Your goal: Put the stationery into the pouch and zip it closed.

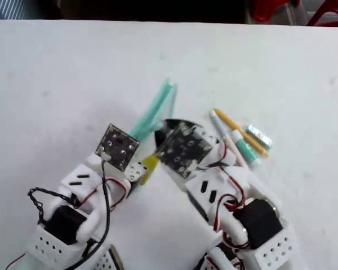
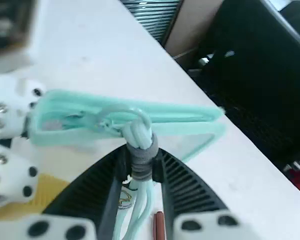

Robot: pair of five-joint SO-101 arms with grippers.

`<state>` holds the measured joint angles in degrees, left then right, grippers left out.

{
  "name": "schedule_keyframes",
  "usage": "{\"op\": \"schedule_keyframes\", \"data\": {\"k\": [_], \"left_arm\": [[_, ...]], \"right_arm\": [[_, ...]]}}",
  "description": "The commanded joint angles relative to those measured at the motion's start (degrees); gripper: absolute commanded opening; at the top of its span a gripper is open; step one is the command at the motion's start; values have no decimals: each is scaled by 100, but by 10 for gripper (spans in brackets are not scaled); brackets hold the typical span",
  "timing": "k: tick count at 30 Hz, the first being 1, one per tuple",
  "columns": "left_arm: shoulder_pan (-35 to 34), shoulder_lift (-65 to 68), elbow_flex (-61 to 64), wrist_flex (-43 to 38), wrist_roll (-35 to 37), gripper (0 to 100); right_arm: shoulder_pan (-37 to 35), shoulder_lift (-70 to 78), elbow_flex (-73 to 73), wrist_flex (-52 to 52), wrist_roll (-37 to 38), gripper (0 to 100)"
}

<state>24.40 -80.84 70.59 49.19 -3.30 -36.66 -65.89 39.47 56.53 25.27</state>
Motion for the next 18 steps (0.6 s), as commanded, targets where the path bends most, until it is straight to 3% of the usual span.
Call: {"op": "schedule_keyframes", "data": {"k": [1, 5, 8, 12, 18], "left_arm": [[171, -514, 0, 484, 316, 207], [171, -1666, 264, 844, 316, 207], [189, -2536, 914, 580, 325, 203], [171, -2290, 1486, -255, 325, 149], [171, -2290, 1477, -554, 431, 163]], "right_arm": [[242, -75, -105, -215, -123, 17], [541, -75, -105, -251, -141, 17], [602, -75, -105, -251, -141, 17], [593, -75, -97, -224, -141, 17], [453, -75, -70, -163, -422, 17]]}}
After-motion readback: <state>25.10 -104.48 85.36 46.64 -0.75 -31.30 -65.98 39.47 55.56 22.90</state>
